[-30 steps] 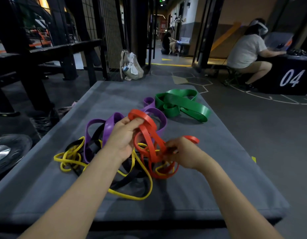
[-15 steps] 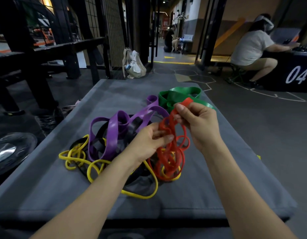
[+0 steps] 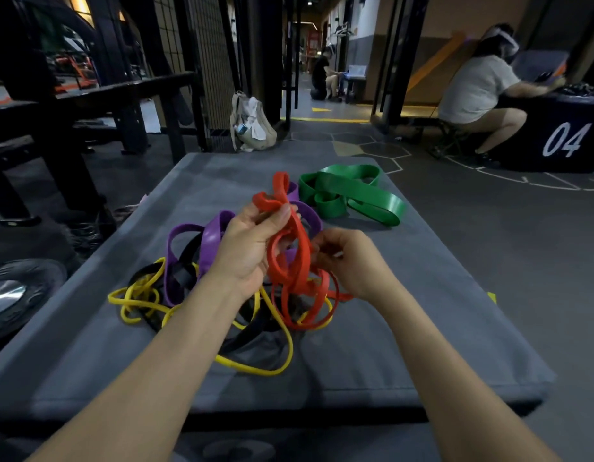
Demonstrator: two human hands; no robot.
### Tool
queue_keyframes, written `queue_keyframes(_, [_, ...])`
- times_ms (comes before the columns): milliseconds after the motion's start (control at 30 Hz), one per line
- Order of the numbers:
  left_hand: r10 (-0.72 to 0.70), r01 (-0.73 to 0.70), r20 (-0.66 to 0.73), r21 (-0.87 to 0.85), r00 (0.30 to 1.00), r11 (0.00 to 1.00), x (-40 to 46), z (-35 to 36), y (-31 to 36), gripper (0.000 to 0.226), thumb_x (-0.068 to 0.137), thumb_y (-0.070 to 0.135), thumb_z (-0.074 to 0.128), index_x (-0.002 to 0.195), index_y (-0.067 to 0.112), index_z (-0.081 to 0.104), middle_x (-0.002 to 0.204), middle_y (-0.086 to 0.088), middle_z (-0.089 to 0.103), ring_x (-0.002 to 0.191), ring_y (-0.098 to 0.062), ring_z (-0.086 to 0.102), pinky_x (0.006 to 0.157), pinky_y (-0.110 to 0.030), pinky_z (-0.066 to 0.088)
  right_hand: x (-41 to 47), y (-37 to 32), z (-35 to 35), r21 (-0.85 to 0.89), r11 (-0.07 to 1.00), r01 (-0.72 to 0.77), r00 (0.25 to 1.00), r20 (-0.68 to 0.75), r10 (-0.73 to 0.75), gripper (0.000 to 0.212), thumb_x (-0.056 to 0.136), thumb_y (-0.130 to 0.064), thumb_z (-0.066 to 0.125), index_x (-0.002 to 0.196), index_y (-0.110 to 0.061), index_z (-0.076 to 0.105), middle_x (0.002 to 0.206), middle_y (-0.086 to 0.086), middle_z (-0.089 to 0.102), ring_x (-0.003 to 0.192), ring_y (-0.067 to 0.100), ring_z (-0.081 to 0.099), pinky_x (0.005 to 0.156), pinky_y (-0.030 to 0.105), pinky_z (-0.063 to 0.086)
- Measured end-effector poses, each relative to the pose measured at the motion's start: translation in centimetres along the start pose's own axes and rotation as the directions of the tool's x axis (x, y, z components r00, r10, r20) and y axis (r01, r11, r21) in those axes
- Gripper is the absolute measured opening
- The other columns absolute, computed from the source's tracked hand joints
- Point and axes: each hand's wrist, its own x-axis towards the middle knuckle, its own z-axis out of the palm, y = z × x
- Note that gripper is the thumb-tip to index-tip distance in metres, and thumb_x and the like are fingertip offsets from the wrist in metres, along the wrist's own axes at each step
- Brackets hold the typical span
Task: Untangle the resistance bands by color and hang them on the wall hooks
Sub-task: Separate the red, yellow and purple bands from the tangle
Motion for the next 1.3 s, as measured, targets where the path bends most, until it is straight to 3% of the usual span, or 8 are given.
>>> queue_keyframes(233, [-0.045,0.047,-0.028,0.089,0.999,0.995,-0.1,-0.6,2.0,0.009,0.089,0.008,0.054,0.093,0.014,0.059,0.07,0.004,0.071,0.061,-0.005,0.065,0.051,-0.017,0.049,0.3,-3.9,-2.0,0.352,0.925,0.141,0.979,-0.192,-0.076,0.011,0.084,-0.001,0.063,0.077,-0.008,0.058,0.069,0.008,0.054,0.069,0.017,0.049,0.068,0.03,0.043])
queue_keyframes(367, [-0.094,0.085,0.022,0.265,0.995,0.96,-0.4,0.8,3.6,0.012,0.09,0.008,0.053,0.09,0.018,0.06,0.074,0.007,0.071,0.074,-0.008,0.062,0.07,-0.022,0.044,1.7,-6.0,-4.3,0.442,0.887,0.132,0.972,-0.233,-0.029,0.013,0.087,-0.005,0.061,0.076,-0.007,0.055,0.073,0.017,0.057,0.071,0.025,0.054,0.072,0.045,0.049])
queue_keyframes(433, [-0.09,0.042,0.125,0.343,0.988,0.938,-0.8,2.2,5.0,0.014,0.088,0.004,0.055,0.09,0.018,0.06,0.079,0.004,0.068,0.074,-0.008,0.063,0.076,-0.022,0.047,2.0,-7.4,-5.4,0.48,0.865,0.146,0.972,-0.231,-0.036,0.019,0.088,-0.003,0.059,0.071,-0.011,0.053,0.067,0.01,0.058,0.062,0.018,0.058,0.064,0.034,0.053])
queue_keyframes(533, [-0.123,-0.018,0.26,0.48,0.958,0.877,-1.1,4.6,6.1,0.018,0.084,-0.005,0.058,0.09,0.012,0.06,0.08,0.0,0.064,0.064,0.0,0.063,0.062,-0.011,0.05,2.6,-9.2,-7.0,0.601,0.782,0.166,0.969,-0.245,-0.018,0.023,0.089,-0.001,0.056,0.068,-0.011,0.052,0.052,-0.004,0.057,0.047,0.005,0.054,0.052,0.017,0.05])
queue_keyframes(767, [-0.137,0.009,0.158,0.621,0.978,0.783,-1.4,7.7,7.6,0.011,0.089,0.012,0.059,0.079,0.016,0.058,0.06,0.006,0.065,0.056,-0.007,0.061,0.061,-0.022,0.049,2.2,-10.8,-10.0,0.759,0.636,0.14,0.959,-0.265,0.105,0.026,0.092,-0.006,0.054,0.066,-0.006,0.055,0.055,0.003,0.053,0.051,0.011,0.052,0.055,0.018,0.05])
queue_keyframes(1067, [-0.027,0.004,0.056,0.388,0.998,0.922,-1.1,11.0,13.6,0.015,0.09,0.017,0.057,0.077,0.011,0.057,0.059,0.003,0.065,0.05,-0.006,0.063,0.049,-0.019,0.053,-2.2,-10.2,-7.7,0.522,0.851,-0.055,0.992,0.128,-0.014,0.002,0.086,-0.018,0.063,0.085,-0.02,0.062,0.083,0.004,0.06,0.076,0.015,0.054,0.068,0.027,0.044])
queue_keyframes(1200, [0.021,-0.046,0.074,0.352,0.997,0.935,-0.7,13.0,15.7,0.014,0.089,0.016,0.059,0.078,0.009,0.057,0.057,0.001,0.065,0.057,-0.011,0.064,0.054,-0.024,0.057,-1.4,-13.3,-8.7,0.559,0.827,0.062,0.996,0.016,-0.086,0.012,0.084,-0.007,0.065,0.089,-0.013,0.055,0.078,0.004,0.056,0.076,0.02,0.054,0.077,0.036,0.048])
queue_keyframes(1300, [0.041,-0.066,0.081,0.34,0.996,0.938,-0.8,14.3,17.3,0.013,0.089,0.016,0.06,0.079,0.007,0.057,0.07,-0.004,0.063,0.062,-0.013,0.063,0.055,-0.024,0.057,-0.3,-15.6,-10.0,0.439,0.884,0.163,0.987,-0.07,-0.147,0.007,0.087,-0.012,0.062,0.091,-0.014,0.056,0.077,0.003,0.059,0.071,0.016,0.055,0.066,0.027,0.046])
